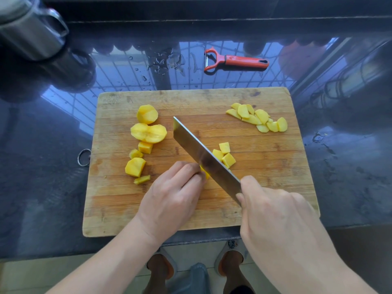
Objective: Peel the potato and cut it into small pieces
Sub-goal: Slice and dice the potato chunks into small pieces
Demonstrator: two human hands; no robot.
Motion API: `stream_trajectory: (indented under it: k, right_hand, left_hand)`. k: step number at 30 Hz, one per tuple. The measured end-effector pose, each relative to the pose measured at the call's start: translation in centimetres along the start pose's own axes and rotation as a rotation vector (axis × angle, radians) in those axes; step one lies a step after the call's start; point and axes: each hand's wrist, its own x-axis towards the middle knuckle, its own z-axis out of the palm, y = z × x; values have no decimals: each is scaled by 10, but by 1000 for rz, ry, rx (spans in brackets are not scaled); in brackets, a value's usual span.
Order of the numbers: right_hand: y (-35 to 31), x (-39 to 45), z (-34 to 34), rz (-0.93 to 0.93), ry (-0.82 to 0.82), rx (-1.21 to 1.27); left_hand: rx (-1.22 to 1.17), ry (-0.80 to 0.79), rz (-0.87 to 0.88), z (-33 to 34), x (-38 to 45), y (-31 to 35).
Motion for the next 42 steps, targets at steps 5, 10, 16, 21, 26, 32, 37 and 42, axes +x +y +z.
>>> stream_trajectory:
  k: [5, 10, 16, 21, 26, 32, 37, 42]
  right_hand:
    - [-6, 10, 16, 57, -12, -1]
    - [-13, 22, 21, 74, 31, 63]
    - [6, 21, 11, 145, 145, 135]
    - [19, 19, 0, 170, 161, 175]
    - [27, 18, -5, 185, 181, 217]
    - [26, 10, -6, 177, 170, 251]
    - [17, 0, 3, 136, 102, 231]
    - [10, -10, 5, 93, 15, 193]
  left_hand:
    - [6, 1, -2, -2, 1, 0]
    - [-7, 16, -8, -2, 2, 1]
    - [-14, 40, -38, -2, 1, 1]
    - [-263, -18, -293, -17, 12, 1]
    - [-120, -510, -270, -45, 52, -11]
    - [80, -707, -689, -46, 61, 16]
    - [-610, -741, -1241, -41, 56, 33]
    - [-885, -621, -1392, -47, 53, 36]
